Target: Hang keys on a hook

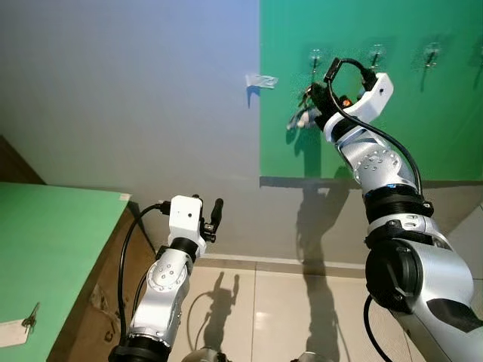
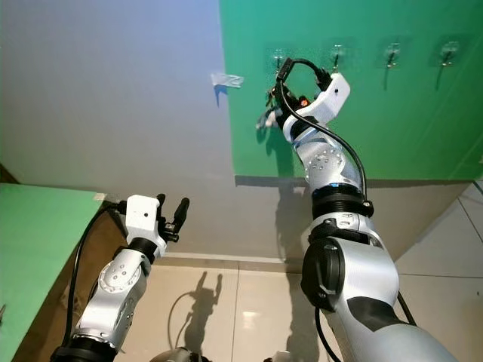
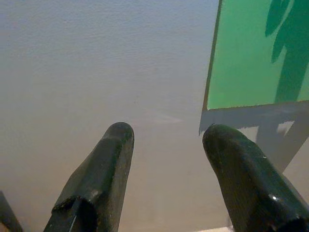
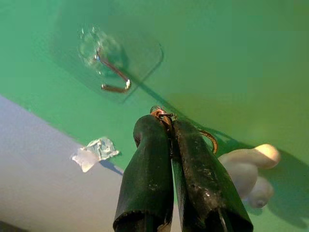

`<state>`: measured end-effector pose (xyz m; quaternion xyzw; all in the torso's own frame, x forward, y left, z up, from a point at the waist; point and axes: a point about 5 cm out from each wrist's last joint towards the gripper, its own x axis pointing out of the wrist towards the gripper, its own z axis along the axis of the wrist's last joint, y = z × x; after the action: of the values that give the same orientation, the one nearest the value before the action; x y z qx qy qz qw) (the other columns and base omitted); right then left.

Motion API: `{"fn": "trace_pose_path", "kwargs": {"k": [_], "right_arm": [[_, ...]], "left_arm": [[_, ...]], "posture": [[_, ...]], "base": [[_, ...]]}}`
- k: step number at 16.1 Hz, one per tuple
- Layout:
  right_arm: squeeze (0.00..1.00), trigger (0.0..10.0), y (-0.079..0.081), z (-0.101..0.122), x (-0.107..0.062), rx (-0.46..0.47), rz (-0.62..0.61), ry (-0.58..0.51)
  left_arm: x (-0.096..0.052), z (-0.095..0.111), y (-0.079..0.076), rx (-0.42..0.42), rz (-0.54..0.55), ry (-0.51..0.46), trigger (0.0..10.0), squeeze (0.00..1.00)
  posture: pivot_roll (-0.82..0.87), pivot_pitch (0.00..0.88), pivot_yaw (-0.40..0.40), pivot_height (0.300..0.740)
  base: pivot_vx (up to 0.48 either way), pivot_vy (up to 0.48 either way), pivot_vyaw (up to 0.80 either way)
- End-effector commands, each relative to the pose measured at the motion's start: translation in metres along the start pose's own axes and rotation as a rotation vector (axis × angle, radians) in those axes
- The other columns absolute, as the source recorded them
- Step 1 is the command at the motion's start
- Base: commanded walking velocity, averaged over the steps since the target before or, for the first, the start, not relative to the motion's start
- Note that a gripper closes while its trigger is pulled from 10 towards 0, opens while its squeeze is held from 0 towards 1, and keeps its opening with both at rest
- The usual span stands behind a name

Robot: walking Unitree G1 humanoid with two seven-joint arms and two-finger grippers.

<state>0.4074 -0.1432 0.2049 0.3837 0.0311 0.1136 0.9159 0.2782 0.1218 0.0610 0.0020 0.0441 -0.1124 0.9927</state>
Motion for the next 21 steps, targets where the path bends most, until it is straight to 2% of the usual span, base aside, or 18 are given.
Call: {"fn": "trace_pose_path", "kwargs": {"k": [1, 2, 3, 7, 8, 17, 21], "right_arm": [[0.0, 0.0, 0.011, 0.005, 0.004, -0.059, 0.026, -0.012], [0.0, 0.0, 0.016, 0.006, 0.004, -0.217, 0.055, -0.034], [0.0, 0.0, 0.024, 0.004, 0.003, -0.325, 0.102, -0.038], [0.0, 0.0, 0.034, 0.003, 0.0, -0.507, 0.177, -0.056], [0.0, 0.0, 0.035, 0.003, 0.0, -0.525, 0.183, -0.063], [0.0, 0.0, 0.021, 0.014, -0.001, -0.464, 0.101, -0.112], [0.0, 0.0, 0.018, 0.012, 0.001, -0.399, 0.073, -0.106]], "left_arm": [[-0.002, -0.001, 0.002, 0.002, 0.009, 0.01, 10.0, 0.0], [-0.002, -0.001, 0.002, 0.002, 0.01, 0.011, 10.0, 0.0], [-0.002, -0.001, 0.002, 0.003, 0.01, 0.011, 10.0, 0.0], [-0.002, -0.001, 0.0, 0.001, 0.006, 0.011, 10.0, 0.0], [-0.003, -0.002, 0.0, 0.001, 0.006, 0.013, 10.0, 0.0], [-0.004, -0.004, -0.001, 0.008, -0.009, 0.019, 10.0, 0.0], [-0.005, -0.004, 0.0, 0.009, -0.005, 0.022, 10.0, 0.0]], "posture": [[-0.16, 0.0, 0.059, 0.74], [-0.16, 0.0, 0.059, 0.74], [-0.16, 0.0, 0.059, 0.74], [-0.16, 0.0, 0.057, 0.74], [-0.17, 0.0, 0.06, 0.74], [-0.17, 0.0, 0.062, 0.74], [-0.16, 0.0, 0.06, 0.74]], "base": [[0.0, 0.0, 0.0], [0.0, 0.0, 0.0], [0.0, 0.0, 0.0], [0.0, 0.0, 0.0], [0.0, 0.0, 0.0], [0.0, 0.0, 0.0], [0.0, 0.0, 0.0]]}}
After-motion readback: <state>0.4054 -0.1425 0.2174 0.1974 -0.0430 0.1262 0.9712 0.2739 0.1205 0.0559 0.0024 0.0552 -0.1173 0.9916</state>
